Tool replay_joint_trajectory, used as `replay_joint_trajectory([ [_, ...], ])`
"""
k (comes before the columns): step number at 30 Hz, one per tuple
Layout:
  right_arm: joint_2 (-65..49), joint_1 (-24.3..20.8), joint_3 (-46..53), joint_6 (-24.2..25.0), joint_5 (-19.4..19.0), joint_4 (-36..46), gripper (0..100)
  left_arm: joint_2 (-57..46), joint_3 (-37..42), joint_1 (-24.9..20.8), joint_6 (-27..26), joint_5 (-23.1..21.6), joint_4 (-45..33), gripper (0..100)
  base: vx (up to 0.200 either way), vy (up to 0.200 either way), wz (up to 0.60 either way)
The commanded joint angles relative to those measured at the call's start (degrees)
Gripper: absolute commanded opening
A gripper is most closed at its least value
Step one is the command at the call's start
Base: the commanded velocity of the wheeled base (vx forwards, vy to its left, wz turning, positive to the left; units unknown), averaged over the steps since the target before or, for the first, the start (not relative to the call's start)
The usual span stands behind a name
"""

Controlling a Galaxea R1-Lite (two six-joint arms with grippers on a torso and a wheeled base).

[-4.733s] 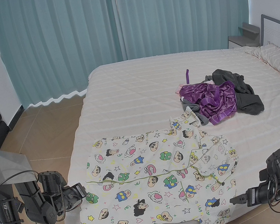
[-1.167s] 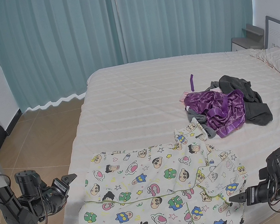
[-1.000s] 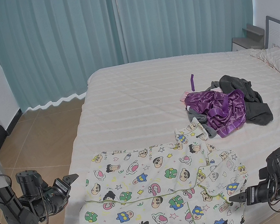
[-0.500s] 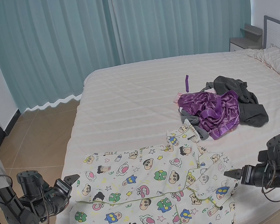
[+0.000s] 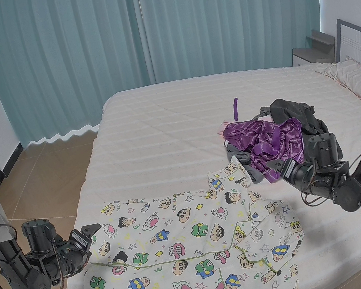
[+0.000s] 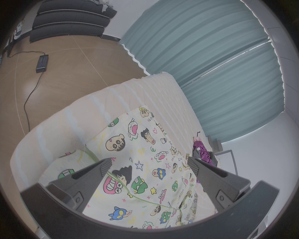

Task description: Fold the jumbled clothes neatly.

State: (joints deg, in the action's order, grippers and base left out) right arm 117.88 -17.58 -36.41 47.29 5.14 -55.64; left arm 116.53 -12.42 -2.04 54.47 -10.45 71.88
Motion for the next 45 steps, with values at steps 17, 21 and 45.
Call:
replay_joint_trajectory([
  [17, 32.3, -0.7, -53.2, 2.7, 6.7, 30.6, 100, 3.5, -1.6, -1.4, 2.9, -0.1, 0.2, 100, 0.000, 0.000, 0.00],
  [21, 35.5, -0.8, -59.2, 3.0, 7.9, 33.9, 100, 3.7, -1.6, -1.4, 3.0, -0.1, 0.2, 100, 0.000, 0.000, 0.00],
  [45, 40.8, 4.5, -72.3, 8.0, 9.4, 39.0, 0, 3.9, -1.1, -1.4, 3.0, 0.3, 0.2, 100, 0.000, 0.000, 0.00],
])
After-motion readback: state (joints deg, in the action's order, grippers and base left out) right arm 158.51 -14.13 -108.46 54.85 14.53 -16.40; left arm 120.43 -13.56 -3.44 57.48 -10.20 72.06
